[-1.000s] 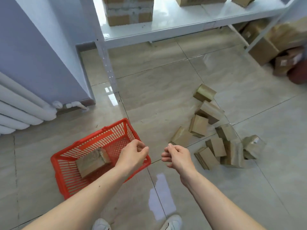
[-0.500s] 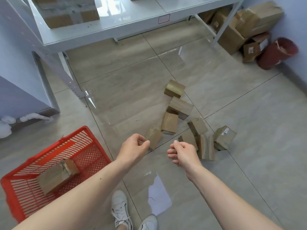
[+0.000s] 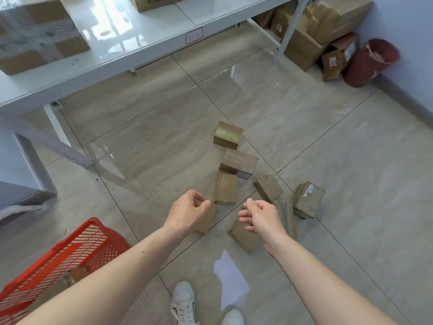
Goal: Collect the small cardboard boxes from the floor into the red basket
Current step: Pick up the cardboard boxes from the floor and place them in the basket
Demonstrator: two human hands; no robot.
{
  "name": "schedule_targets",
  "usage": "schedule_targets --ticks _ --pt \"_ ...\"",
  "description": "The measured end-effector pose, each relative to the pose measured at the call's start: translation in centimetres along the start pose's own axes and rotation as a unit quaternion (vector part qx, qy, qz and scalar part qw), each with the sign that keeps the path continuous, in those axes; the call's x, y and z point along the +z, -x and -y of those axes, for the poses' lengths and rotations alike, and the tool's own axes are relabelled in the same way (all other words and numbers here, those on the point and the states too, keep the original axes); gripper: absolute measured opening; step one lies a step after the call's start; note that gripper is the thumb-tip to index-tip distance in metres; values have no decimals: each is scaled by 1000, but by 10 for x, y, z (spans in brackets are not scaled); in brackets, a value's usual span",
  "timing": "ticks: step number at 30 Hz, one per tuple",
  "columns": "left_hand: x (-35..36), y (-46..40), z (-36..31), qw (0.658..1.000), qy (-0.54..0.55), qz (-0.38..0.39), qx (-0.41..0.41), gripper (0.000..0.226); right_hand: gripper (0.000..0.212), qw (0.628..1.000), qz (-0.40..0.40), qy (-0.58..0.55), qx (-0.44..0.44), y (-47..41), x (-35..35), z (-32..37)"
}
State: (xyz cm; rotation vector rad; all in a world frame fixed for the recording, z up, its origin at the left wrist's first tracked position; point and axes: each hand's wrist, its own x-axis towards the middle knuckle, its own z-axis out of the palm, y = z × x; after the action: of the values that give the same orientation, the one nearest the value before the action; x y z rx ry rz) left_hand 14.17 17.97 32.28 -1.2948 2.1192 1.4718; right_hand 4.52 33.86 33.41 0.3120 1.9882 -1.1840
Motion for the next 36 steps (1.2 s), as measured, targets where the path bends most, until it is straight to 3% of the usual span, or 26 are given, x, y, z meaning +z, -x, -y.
schedule_targets --ticks 11,15,19,26,36 --pt "68 -61 -53 999 -29 -14 -5 25 19 999 -34 25 -6 -91 -61 13" --pt "97 -83 -63 999 -47 -16 -3 42 21 998 -31 52 -11 -132 -77 5" --pt "120 -117 -54 998 -66 -22 -7 56 28 996 -42 77 -11 -176 -79 -7" --pt "152 -193 -27 992 -118 -35 -1 60 27 997 -54 59 -13 -259 -60 -28" --pt "202 -328 20 994 -104 -28 -3 72 58 994 -43 102 -16 -386 -30 -77"
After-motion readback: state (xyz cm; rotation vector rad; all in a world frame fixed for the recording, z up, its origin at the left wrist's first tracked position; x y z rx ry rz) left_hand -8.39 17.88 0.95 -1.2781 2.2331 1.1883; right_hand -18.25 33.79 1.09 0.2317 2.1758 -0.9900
